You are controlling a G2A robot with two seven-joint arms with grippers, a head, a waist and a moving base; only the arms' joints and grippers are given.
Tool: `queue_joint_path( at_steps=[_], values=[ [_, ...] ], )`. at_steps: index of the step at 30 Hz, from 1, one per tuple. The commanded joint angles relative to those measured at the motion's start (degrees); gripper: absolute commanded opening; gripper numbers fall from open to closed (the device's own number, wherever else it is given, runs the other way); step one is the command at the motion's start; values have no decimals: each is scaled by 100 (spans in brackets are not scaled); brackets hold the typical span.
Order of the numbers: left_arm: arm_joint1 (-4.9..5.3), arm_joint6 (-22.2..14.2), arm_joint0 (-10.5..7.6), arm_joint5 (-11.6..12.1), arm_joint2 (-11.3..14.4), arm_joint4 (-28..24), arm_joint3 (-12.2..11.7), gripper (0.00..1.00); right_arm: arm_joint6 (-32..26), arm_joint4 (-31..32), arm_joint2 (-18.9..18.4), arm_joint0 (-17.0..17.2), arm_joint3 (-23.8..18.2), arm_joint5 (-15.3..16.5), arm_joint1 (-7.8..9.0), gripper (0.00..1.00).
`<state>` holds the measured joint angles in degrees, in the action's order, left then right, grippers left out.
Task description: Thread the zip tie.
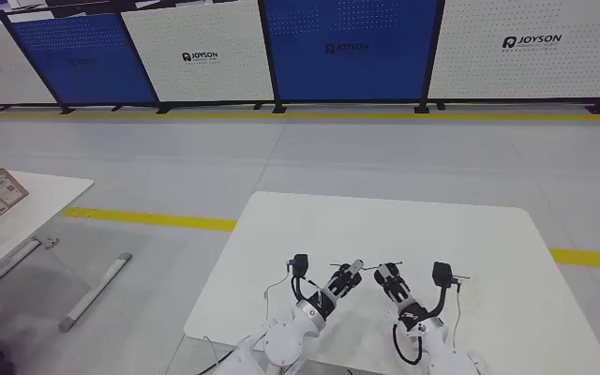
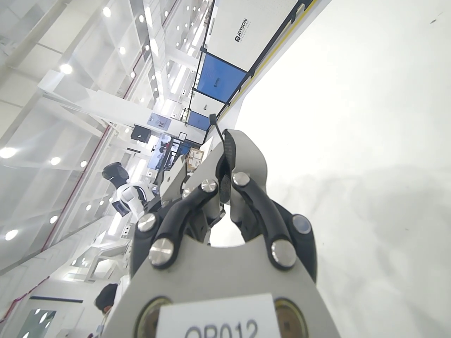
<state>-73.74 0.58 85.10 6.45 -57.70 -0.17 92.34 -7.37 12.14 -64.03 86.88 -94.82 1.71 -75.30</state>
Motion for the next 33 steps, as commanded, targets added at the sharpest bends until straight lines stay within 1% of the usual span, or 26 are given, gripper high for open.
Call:
queue_joint_path(
  at_steps=[1,3,6,9,12,19,25,28,33],
  values=[
    [4,-7,8,10,-26,-8,6,19,-2,0,-13,8,-6,5,0,0],
    [7,-14,17,12,-41,-1,8,14,-5,-1,-20,18,-12,15,0,0],
    [8,-15,25,13,-47,13,10,11,-14,-1,-21,22,-15,28,-3,0],
    [6,-10,24,22,-56,2,9,3,-13,7,-20,22,-13,33,-6,0],
    [5,-10,26,26,-60,4,6,0,-14,14,-19,22,-11,32,-9,0],
    [2,-26,28,37,-48,23,-5,0,-42,16,-22,21,-1,58,-13,0],
    [-1,-116,33,93,-31,-44,23,0,-190,15,1,-10,10,98,-14,0],
    [0,-146,33,87,-34,-58,29,0,-212,-41,-22,-11,25,158,-14,0],
    [1,-169,40,85,-45,-87,45,0,-258,-78,-30,-19,47,156,-16,0]
  ],
)
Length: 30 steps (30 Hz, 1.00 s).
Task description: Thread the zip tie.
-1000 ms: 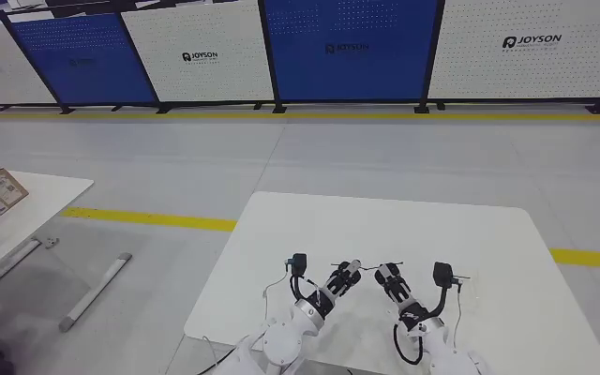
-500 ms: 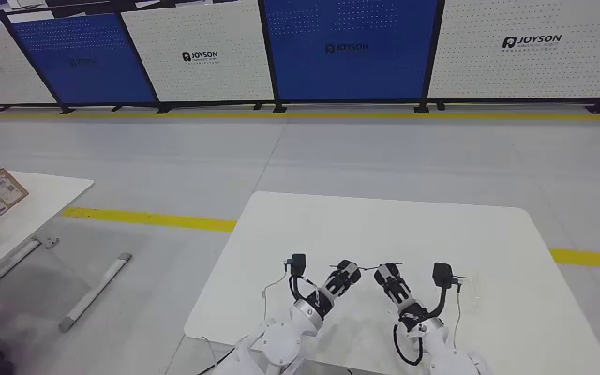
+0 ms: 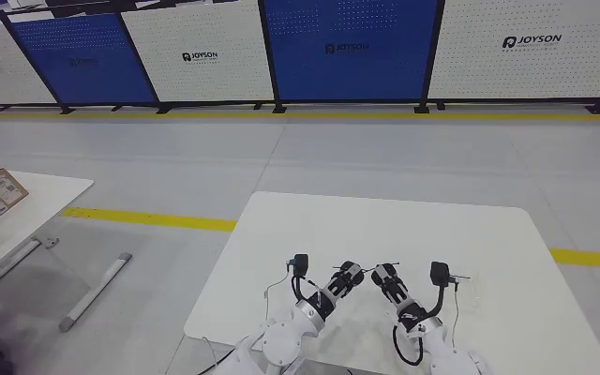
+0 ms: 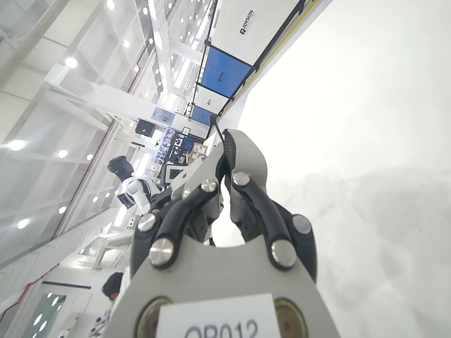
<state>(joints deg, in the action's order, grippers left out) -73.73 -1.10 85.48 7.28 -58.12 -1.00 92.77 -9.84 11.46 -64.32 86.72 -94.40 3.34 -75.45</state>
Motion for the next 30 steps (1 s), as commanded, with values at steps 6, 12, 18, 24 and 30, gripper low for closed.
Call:
queue_joint_path(
  at_steps=[6,12,18,24,30],
  values=[
    [-2,24,13,-10,-8,-21,9,0,-59,-90,-9,-20,20,-57,-6,100],
    [-22,179,30,-76,-27,-214,37,0,42,-46,-42,97,-84,68,2,100],
    [-68,446,81,-236,-96,-855,199,0,230,-4,-210,405,-288,301,37,100],
    [-85,412,170,-411,-148,-1374,417,0,197,-107,-261,489,-338,356,47,100],
    [-85,412,170,-411,-148,-1374,417,0,174,130,-251,464,-324,287,57,100]
  ],
)
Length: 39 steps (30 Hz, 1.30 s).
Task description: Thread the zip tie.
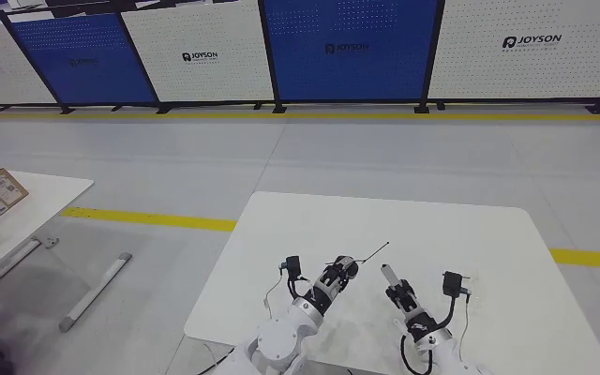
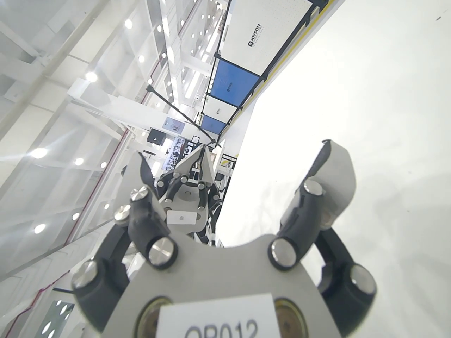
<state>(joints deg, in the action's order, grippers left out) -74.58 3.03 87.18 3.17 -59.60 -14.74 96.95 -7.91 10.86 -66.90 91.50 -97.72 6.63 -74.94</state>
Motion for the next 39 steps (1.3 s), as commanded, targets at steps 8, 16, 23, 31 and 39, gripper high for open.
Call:
queue_joint_path(
  at_steps=[8,16,23,31,39],
  values=[
    [-31,173,100,-210,-218,-916,255,0,-288,1697,-19,-150,-54,-402,93,100],
    [-32,70,117,-320,-258,-1150,354,0,-312,2435,72,-176,-86,-697,113,100],
    [-29,-103,92,-241,-225,-1064,322,0,-218,3194,243,-457,412,-470,117,100],
    [-7,-152,119,-172,-209,-669,301,0,-195,3030,184,-501,526,-83,126,100],
    [-6,-355,115,-192,-129,-639,307,0,-168,3514,270,-524,555,3,143,100]
  ],
)
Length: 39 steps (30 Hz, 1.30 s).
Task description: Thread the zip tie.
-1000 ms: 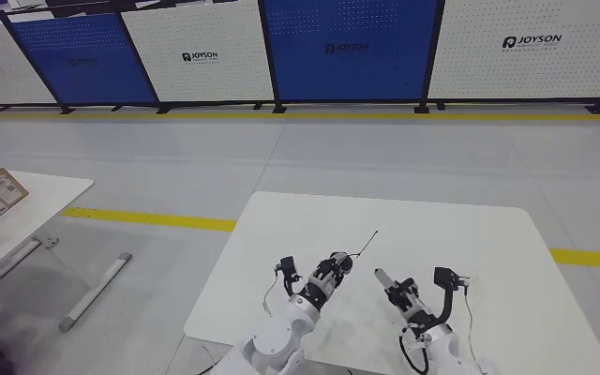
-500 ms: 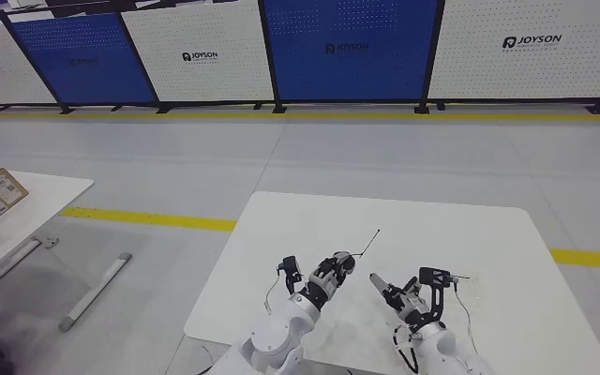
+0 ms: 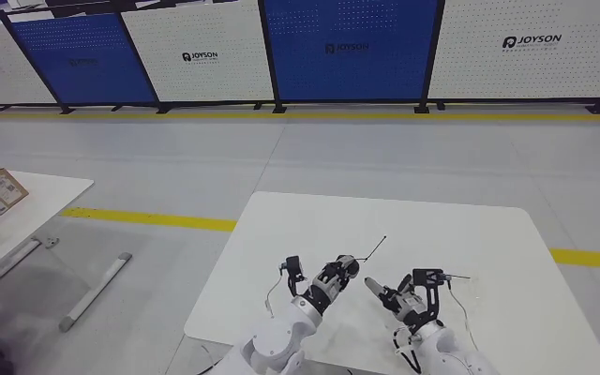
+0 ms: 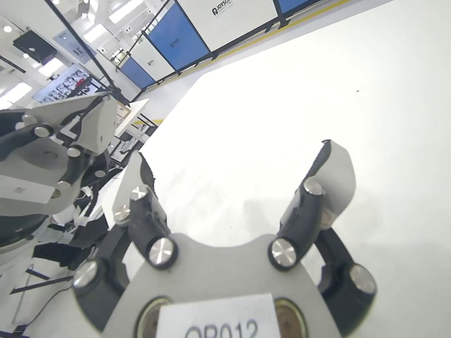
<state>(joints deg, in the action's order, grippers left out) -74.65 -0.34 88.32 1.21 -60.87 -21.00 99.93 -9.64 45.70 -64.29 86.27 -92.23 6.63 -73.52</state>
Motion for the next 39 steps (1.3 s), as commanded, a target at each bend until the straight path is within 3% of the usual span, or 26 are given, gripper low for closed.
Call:
queue_joint_path(
  at_steps=[1,12,13,14,21,25,31,39],
  values=[
    [1,-12,4,17,-2,-3,15,0,15,23,2,-2,6,-15,-1,100],
    [-6,-23,-32,38,42,37,-46,0,-47,117,20,-46,91,-53,-2,100],
    [-8,-20,-35,41,50,45,-49,0,-40,115,25,-49,93,-22,-2,65],
    [-9,-17,-39,46,57,54,-50,0,-60,167,29,-61,102,21,2,47],
    [-14,-12,-60,107,99,161,-79,0,-126,117,-33,-26,-34,499,38,44],
    [-16,-36,-68,96,132,207,-106,0,-53,132,-82,11,-117,519,49,40],
    [-11,-65,-45,88,150,278,-107,0,-154,225,-38,18,-214,567,58,44],
    [-11,-106,-35,84,218,381,-126,0,-24,284,-67,73,-310,544,67,41]
  ],
)
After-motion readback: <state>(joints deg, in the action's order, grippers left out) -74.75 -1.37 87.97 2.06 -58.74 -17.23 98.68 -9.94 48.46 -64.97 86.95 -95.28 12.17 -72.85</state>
